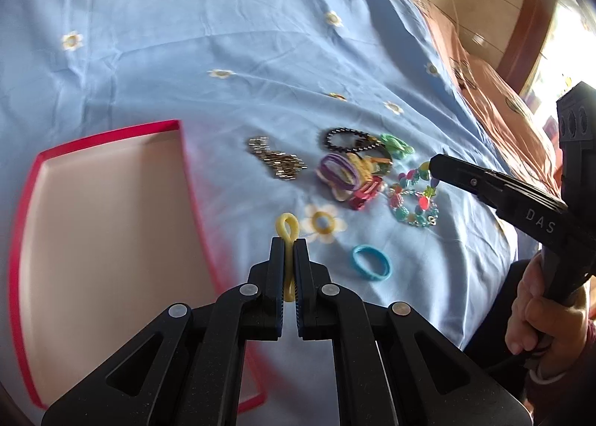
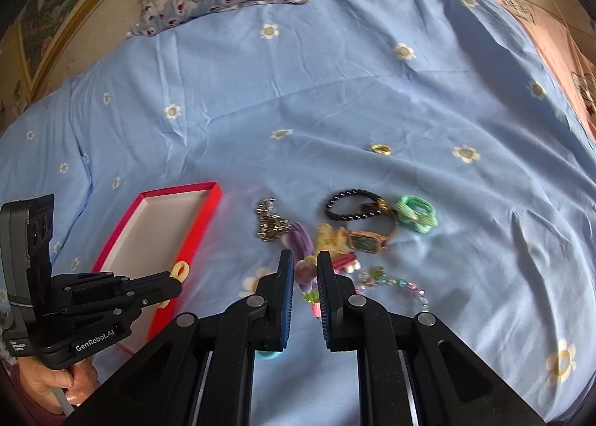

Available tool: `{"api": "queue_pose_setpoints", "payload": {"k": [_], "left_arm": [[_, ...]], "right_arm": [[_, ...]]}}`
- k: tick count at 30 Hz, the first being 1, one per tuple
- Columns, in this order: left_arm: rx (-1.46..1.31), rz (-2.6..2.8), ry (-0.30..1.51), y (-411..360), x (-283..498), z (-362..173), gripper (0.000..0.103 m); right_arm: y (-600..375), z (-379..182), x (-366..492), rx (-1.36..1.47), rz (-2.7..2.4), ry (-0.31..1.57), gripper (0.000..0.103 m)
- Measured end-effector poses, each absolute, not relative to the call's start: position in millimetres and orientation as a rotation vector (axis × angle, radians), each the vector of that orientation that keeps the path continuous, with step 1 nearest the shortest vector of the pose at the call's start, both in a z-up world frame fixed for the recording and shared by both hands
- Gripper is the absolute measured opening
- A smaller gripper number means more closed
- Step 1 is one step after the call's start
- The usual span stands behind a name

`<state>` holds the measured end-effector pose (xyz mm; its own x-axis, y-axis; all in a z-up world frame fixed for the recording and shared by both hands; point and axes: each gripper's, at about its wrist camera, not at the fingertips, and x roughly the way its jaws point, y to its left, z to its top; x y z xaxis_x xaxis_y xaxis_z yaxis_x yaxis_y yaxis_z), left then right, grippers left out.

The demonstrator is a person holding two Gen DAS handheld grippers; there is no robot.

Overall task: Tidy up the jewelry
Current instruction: 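Carry both items into the red box and open both tools to release them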

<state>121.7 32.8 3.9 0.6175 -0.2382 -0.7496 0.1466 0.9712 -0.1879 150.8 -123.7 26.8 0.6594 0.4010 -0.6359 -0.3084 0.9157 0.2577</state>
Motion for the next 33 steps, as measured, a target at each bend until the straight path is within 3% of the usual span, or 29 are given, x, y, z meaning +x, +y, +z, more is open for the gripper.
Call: {"api": "queue_pose_setpoints", "payload": {"k": [22, 33], "left_arm": [[-0.267, 0.069, 0.859, 174.8, 66.1, -7.1, 0.003], [-0.292, 0.112, 0.911, 201.5, 66.0, -31.0, 0.004]], "right_arm": [[36.3, 37.8, 133.5, 0.076, 0.792, 0.780, 0.012], [98.0, 0.7, 127.6, 0.020, 0.879, 0.863, 0.012]]}}
